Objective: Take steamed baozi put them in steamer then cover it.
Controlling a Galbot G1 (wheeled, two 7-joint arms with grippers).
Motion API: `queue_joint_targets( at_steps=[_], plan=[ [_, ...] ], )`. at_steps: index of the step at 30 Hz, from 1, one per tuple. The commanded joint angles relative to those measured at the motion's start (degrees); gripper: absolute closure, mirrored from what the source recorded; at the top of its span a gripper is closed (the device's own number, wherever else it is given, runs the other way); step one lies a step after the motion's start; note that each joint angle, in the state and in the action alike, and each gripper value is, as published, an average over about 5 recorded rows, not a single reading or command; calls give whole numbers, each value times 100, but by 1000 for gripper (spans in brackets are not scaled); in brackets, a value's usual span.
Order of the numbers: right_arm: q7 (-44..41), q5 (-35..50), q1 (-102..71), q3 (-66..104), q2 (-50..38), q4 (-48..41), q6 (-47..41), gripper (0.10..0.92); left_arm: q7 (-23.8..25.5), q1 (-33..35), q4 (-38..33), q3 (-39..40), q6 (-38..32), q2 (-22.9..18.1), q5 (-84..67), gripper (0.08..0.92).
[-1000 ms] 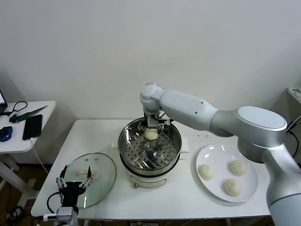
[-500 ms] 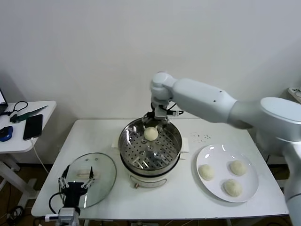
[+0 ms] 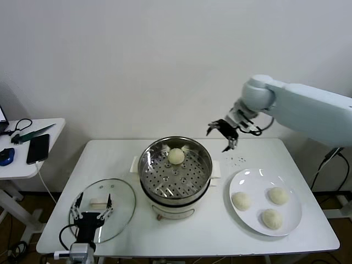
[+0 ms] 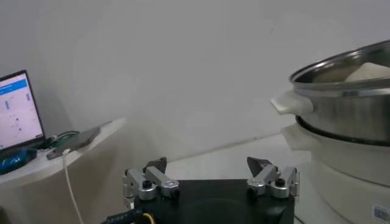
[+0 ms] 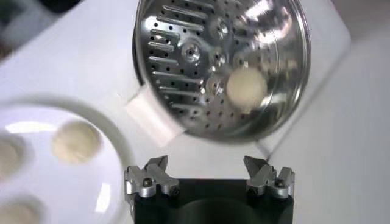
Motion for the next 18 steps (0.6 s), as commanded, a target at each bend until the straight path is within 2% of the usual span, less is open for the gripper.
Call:
queue_joint_targets(
  at_steps=[1, 18],
  plan=[
    [170, 798, -695, 61, -1389, 489, -1441, 203, 4, 25, -40, 12, -15, -5, -12, 177],
    [328, -363, -2780, 1051, -1092, 243, -1626, 203, 14, 63, -16, -49, -7, -20, -12, 177]
  ],
)
